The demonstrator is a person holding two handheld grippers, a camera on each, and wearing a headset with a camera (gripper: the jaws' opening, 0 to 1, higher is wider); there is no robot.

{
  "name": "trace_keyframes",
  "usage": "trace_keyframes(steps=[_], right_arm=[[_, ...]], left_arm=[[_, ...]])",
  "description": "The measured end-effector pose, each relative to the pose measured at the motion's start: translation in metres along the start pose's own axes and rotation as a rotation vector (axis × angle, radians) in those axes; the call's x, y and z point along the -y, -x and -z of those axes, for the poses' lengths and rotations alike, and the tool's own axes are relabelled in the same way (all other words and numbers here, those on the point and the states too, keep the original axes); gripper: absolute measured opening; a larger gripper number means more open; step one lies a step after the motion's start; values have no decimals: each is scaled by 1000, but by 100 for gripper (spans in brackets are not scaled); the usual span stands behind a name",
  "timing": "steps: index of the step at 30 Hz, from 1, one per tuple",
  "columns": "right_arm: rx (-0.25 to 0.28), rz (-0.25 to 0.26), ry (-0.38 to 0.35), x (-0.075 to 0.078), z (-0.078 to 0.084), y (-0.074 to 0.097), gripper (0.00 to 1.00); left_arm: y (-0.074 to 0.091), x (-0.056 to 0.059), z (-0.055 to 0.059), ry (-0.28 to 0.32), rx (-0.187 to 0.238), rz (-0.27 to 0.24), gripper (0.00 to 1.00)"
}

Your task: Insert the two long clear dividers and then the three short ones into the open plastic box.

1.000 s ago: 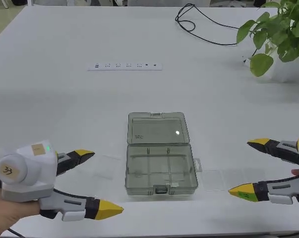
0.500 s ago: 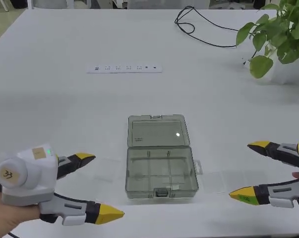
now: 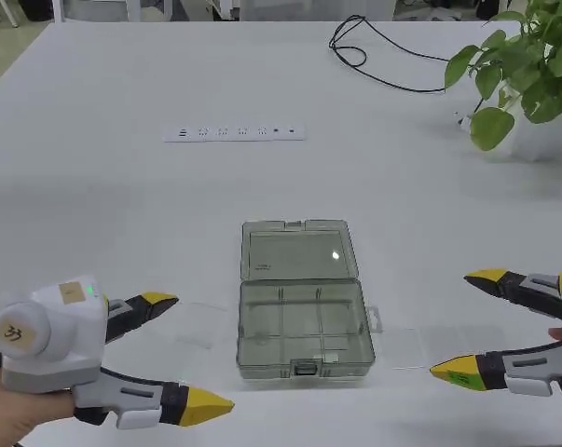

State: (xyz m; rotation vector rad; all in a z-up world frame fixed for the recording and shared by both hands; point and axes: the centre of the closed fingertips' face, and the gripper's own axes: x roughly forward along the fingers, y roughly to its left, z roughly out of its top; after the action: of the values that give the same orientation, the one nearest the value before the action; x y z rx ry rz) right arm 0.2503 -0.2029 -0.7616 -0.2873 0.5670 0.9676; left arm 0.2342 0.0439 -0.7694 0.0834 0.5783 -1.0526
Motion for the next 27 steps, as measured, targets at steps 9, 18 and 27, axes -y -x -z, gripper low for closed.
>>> trace_keyframes(steps=[9,18,27], right_arm=[[8,2,-3,0,-2,0,86],[15,1,-4,0,-5,-1,86],[18,1,-11,-1,-5,-2,86]], left_arm=[[10,-21,0,30,1,-69,98],[25,-49,4,75,-7,-149,94],[37,-69,13,126,-40,-209,88]])
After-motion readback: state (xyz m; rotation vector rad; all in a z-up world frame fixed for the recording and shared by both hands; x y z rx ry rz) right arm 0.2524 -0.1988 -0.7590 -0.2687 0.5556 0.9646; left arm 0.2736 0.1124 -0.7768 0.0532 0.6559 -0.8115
